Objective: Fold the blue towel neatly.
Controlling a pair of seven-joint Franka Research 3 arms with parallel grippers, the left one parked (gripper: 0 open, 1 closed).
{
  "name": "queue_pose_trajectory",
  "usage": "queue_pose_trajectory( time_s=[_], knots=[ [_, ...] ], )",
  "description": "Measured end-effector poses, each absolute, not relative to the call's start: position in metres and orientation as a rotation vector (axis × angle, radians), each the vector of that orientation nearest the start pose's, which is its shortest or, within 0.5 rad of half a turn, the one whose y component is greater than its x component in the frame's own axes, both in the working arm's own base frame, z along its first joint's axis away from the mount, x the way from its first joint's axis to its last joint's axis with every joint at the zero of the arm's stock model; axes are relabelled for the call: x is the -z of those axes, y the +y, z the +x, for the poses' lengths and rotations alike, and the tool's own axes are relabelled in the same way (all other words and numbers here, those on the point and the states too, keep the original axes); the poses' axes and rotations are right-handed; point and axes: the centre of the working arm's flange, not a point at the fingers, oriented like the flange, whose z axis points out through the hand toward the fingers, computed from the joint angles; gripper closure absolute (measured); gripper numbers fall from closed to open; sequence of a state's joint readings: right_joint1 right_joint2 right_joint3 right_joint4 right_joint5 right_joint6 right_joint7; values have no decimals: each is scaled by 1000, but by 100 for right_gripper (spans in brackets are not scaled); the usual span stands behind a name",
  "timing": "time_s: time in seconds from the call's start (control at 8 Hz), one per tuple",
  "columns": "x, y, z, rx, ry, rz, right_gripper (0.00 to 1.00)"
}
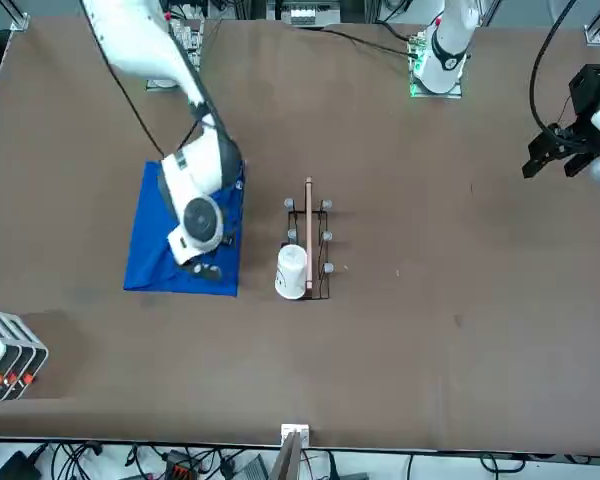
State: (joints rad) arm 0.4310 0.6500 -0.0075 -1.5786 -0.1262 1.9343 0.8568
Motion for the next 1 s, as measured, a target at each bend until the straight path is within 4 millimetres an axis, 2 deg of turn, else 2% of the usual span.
queue_pose_trajectory(
  time_s=[0.12,0.38,0.62,1.0],
  knots=[
    [-233,254,617,-262,702,-3316,47],
    [-227,233,631,-177,721,-3267,45],
    [-219,217,635,-153,740,-3223,44],
    [-216,211,638,-161,777,-3180,42]
  ],
)
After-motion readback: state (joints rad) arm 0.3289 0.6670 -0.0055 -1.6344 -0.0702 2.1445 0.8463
